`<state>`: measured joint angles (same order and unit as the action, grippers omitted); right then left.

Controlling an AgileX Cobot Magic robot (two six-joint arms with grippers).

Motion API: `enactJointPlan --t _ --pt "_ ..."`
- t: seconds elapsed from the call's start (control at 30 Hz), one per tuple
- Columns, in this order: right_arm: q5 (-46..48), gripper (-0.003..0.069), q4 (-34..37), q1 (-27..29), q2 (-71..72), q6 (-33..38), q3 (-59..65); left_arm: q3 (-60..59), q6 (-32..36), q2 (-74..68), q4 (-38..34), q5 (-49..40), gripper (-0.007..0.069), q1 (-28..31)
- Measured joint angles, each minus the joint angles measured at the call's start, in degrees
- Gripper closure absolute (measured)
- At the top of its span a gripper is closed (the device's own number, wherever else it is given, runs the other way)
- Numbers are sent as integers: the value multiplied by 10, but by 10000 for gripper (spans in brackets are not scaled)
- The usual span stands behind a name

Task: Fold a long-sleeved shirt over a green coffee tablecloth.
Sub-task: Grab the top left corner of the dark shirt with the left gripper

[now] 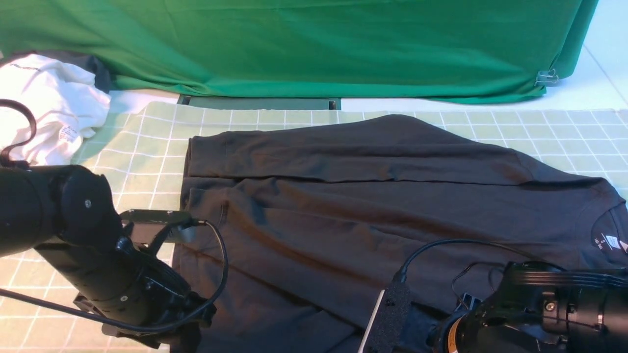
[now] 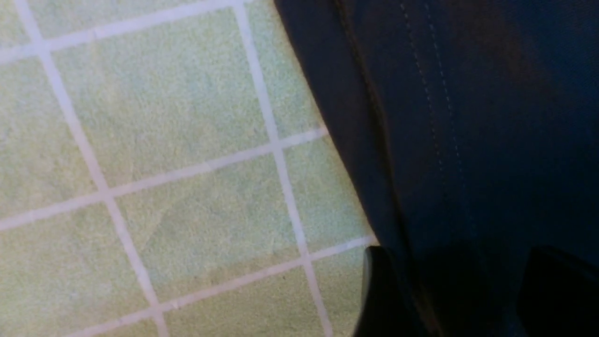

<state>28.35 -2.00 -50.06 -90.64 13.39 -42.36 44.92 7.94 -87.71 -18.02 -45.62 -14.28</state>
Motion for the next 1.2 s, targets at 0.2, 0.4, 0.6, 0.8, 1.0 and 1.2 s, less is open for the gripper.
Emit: enactJointPlan --t 0.2,0.4,0.6,0.8,1.0,1.2 --pt "15 626 9 0 46 0 0 0 11 17 -5 -35 293 0" --pt "78 627 65 -3 119 47 0 0 13 88 -8 -79 295 0" --pt "117 627 120 -4 133 83 1 -11 13 155 -25 -115 296 -7" --pt "127 627 124 -4 109 145 1 -59 8 160 -28 -114 267 -54" --pt "157 627 125 -4 78 198 1 -93 -33 154 -15 -77 197 -93" --pt "170 627 124 -4 78 238 1 -94 -43 134 21 -52 181 -97"
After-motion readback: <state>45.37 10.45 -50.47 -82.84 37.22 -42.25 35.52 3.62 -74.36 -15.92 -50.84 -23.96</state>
